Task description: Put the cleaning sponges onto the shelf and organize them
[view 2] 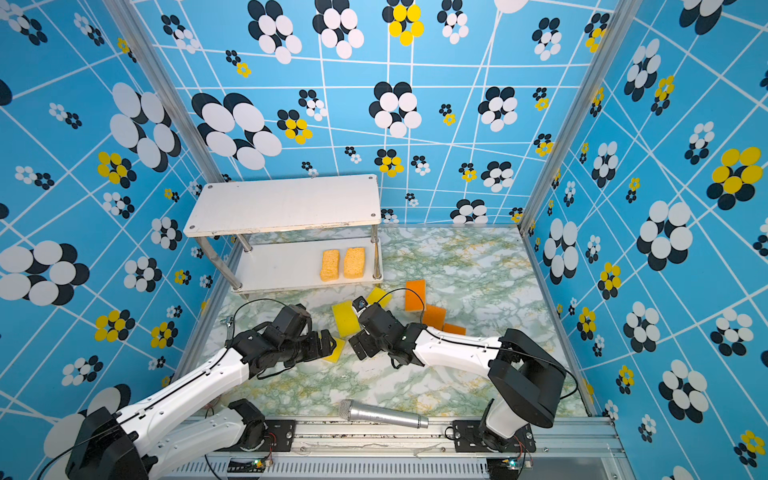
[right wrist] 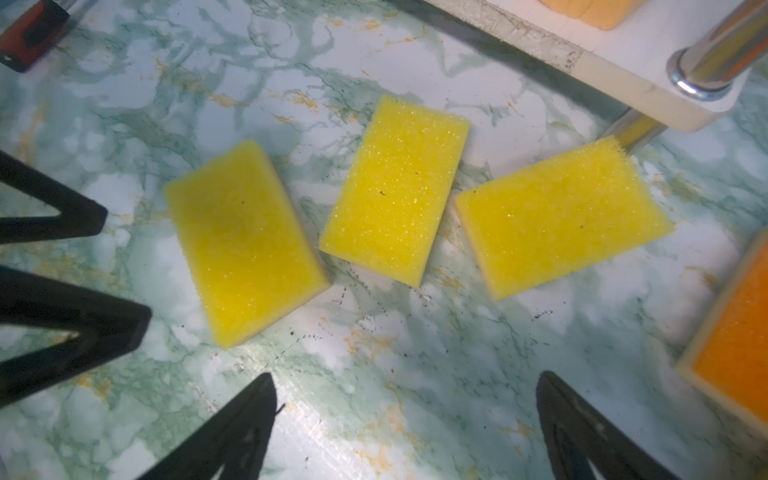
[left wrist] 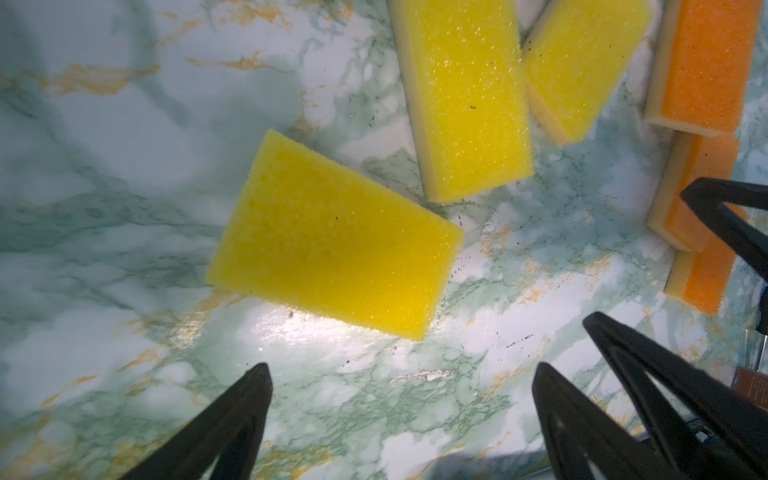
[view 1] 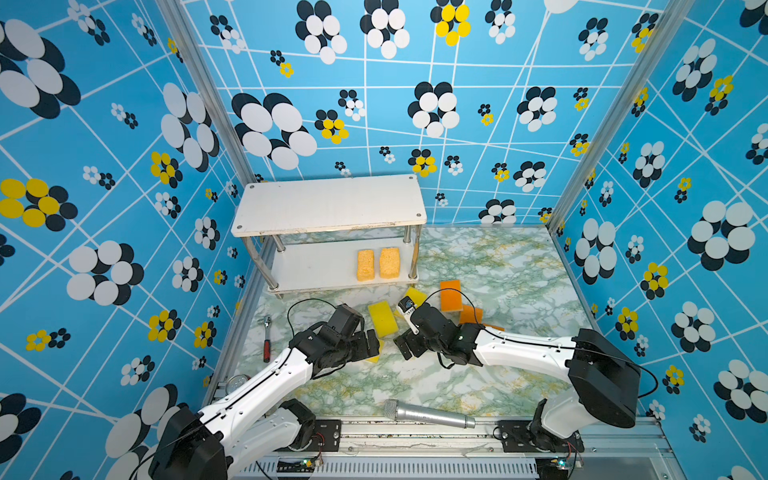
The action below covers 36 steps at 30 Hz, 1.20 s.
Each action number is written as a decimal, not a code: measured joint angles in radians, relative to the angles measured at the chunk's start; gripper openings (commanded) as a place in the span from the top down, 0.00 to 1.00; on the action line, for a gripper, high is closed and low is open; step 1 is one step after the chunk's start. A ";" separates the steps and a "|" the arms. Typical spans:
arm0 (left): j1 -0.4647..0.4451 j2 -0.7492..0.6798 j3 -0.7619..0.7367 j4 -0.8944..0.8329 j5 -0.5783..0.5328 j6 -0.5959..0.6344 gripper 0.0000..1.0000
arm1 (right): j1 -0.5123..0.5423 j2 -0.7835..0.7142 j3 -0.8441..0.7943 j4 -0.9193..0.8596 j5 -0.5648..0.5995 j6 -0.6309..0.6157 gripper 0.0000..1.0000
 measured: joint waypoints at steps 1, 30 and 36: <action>0.000 0.001 -0.015 0.011 0.007 -0.010 0.01 | 0.000 -0.001 -0.002 -0.005 0.016 0.000 0.01; 0.069 0.178 -0.045 0.105 -0.037 -0.036 0.01 | 0.000 -0.054 -0.071 -0.016 0.131 0.001 0.01; 0.137 0.209 -0.022 0.119 -0.044 0.004 0.01 | 0.000 -0.054 -0.071 -0.016 0.131 0.001 0.01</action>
